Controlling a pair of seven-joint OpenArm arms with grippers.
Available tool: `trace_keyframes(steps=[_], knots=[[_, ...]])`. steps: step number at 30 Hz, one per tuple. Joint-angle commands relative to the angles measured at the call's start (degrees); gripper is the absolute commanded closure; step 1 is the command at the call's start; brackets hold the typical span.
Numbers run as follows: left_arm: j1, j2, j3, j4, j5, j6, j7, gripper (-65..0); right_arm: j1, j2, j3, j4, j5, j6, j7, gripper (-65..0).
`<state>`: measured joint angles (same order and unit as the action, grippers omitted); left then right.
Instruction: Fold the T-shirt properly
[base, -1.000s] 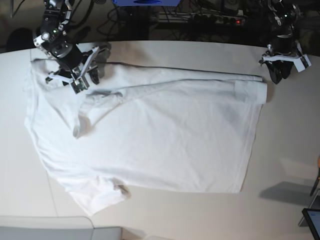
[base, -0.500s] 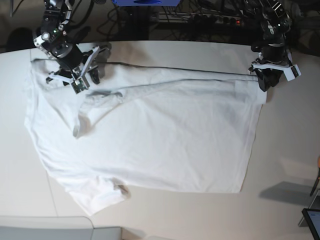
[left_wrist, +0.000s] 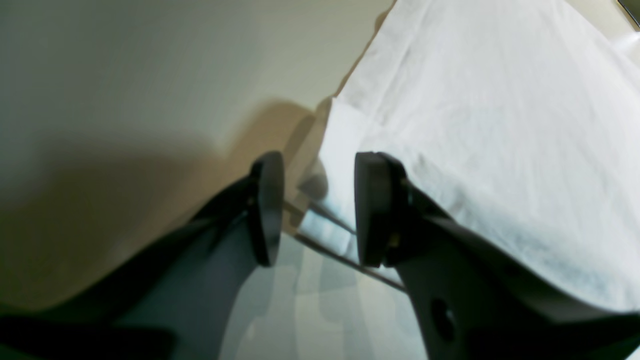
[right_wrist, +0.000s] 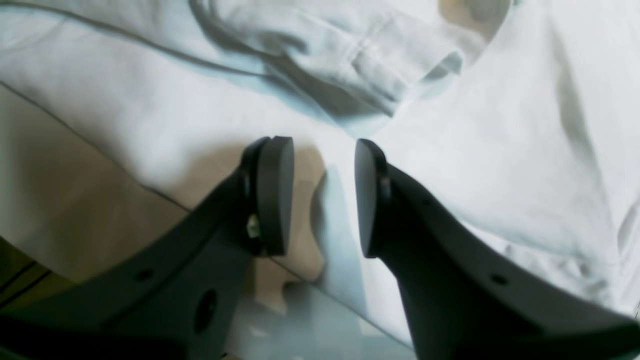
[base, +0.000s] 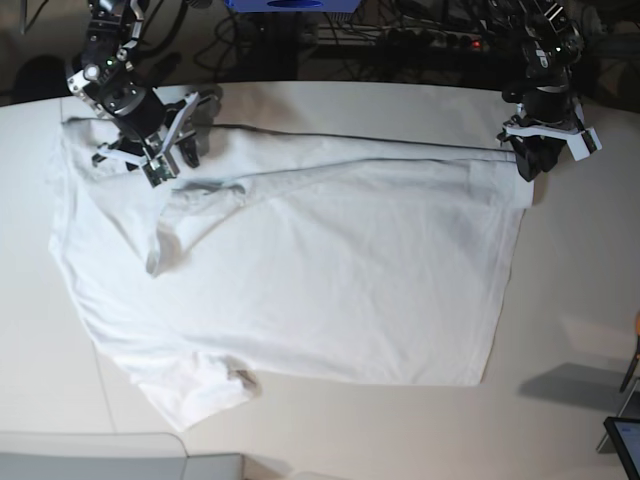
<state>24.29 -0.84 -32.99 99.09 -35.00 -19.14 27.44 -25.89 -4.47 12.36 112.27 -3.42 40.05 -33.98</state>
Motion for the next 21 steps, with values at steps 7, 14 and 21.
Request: trace_keyframes(steps=[7,14,21], knots=[[-0.3,-0.5,0.2,0.7,-0.8,-0.2,-1.2,-23.5,0.2,0.1,0.1,0.8,0.7,-0.1,1.2,-19.7],[-0.3,-0.7,0.2,0.7,-0.8,-0.2,-1.2,-23.2,0.2,0.1,0.1,0.8,0.7,-0.1,1.2,-19.7],[-0.4,-0.8,0.2,-2.2,-0.7,-0.2,-1.2,-9.9,0.2,0.1,0.1,0.8,0.7,-0.1,1.2,-19.7]])
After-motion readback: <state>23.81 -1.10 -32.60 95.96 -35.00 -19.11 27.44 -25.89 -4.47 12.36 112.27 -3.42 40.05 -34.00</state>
